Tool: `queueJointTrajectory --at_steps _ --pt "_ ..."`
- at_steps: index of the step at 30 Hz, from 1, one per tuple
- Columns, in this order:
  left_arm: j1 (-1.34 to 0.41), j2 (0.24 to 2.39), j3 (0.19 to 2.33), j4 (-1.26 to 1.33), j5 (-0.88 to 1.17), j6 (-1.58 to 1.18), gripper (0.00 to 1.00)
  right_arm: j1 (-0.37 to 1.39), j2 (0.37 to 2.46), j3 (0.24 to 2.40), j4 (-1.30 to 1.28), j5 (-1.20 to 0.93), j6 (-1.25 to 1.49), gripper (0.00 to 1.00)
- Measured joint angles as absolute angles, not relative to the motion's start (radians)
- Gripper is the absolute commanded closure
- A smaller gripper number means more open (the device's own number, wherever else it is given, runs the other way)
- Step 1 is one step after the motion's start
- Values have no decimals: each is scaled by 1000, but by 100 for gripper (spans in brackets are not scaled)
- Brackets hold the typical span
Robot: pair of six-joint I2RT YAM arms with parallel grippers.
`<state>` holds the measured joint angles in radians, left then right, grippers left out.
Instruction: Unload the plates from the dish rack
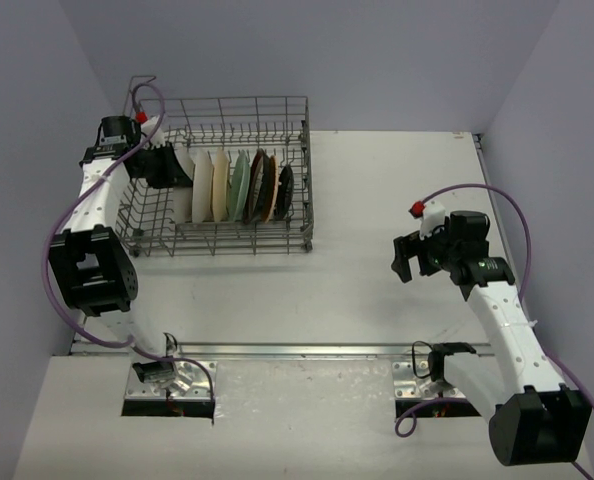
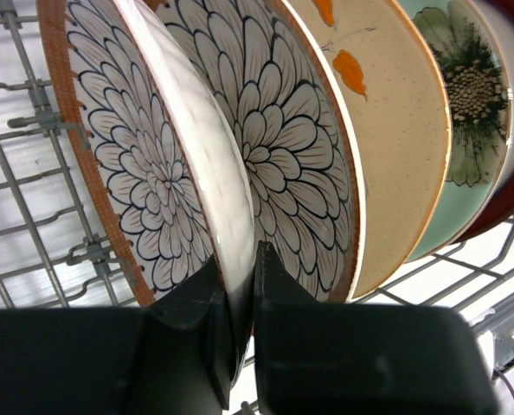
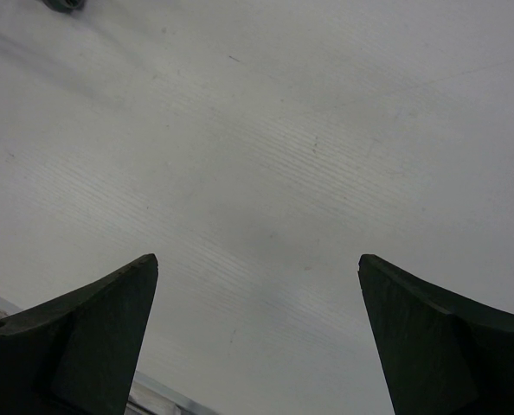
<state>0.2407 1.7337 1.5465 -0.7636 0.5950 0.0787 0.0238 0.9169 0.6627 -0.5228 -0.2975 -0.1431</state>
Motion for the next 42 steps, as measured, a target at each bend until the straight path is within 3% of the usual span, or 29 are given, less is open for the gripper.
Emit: queueJointTrajectory --at_steps 10,23,31,35,42 --pt "252 1740 1602 -846 606 89 100 24 917 713 -558 -343 -103 1" --pt "266 1771 1934 -1075 649 127 100 24 916 788 -597 -402 -19 1" --pt "234 1644 2007 -1062 429 361 100 24 933 891 -609 -398 109 1" --pt "84 1526 1909 -1030 295 563 100 24 950 958 -611 -396 173 1" --pt "-219 1164 1423 -911 320 954 100 24 1071 1123 -682 -476 224 4"
